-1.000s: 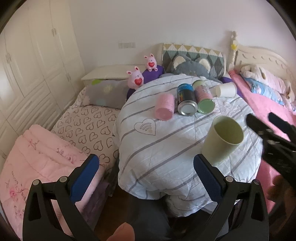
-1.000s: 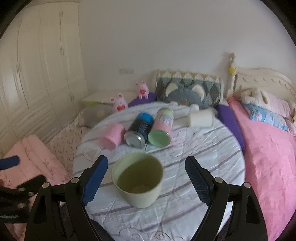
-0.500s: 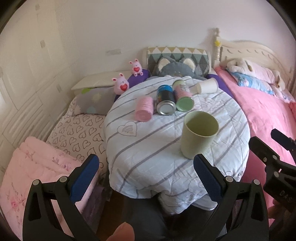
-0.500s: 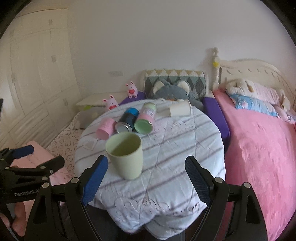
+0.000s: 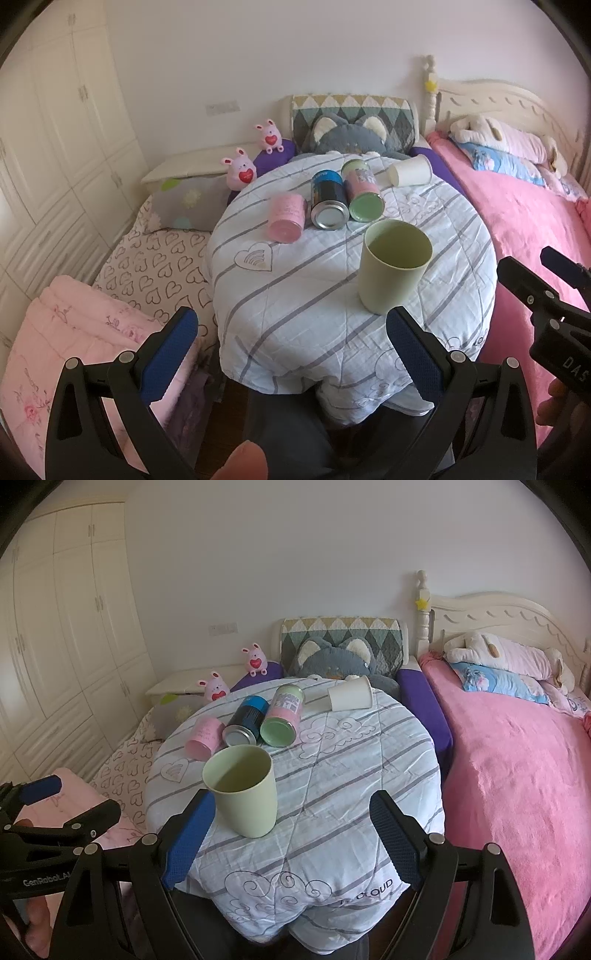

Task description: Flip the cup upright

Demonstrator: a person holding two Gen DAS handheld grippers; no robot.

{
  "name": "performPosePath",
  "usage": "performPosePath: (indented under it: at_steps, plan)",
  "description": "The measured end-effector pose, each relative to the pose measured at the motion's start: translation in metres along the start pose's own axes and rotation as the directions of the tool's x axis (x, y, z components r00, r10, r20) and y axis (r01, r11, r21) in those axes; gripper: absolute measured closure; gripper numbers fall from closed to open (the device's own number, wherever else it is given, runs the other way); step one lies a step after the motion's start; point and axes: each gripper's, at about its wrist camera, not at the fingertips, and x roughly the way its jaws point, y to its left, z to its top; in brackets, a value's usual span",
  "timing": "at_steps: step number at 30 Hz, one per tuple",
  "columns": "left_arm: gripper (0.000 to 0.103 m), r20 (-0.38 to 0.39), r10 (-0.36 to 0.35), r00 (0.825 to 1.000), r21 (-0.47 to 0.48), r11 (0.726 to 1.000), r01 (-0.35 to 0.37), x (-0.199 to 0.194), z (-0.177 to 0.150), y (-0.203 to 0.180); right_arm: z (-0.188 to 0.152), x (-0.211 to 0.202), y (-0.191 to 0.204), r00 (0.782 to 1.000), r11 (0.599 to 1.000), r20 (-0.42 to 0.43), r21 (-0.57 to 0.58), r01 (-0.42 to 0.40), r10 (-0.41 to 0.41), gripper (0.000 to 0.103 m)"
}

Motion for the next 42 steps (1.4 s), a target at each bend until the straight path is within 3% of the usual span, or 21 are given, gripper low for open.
performPosePath:
  at_steps: [13, 17, 42]
  plan:
    - [0.0, -0.038, -0.035, 0.999, -0.034, 0.999, 0.034, 0.008, -0.005, 0.006, -0.001, 0.007, 0.001, 1.0, 1.0, -0.015, 0.002, -0.002, 0.002, 0.016]
    - [0.0, -0.032, 0.006, 0.999, -0.007, 1.0, -0.006, 0.01, -0.006, 0.002, -0.003, 0.009, 0.001, 1.0, 1.0, -0.025, 0.006, -0.004, 0.004, 0.016]
    - [0.0, -0.013, 0.016, 1.0, -0.012, 1.0, -0.016, 0.008, -0.002, 0.004, -0.001, 0.015, 0.0, 0.999, 1.0, -0.036, 0.01, -0.008, 0.008, 0.016]
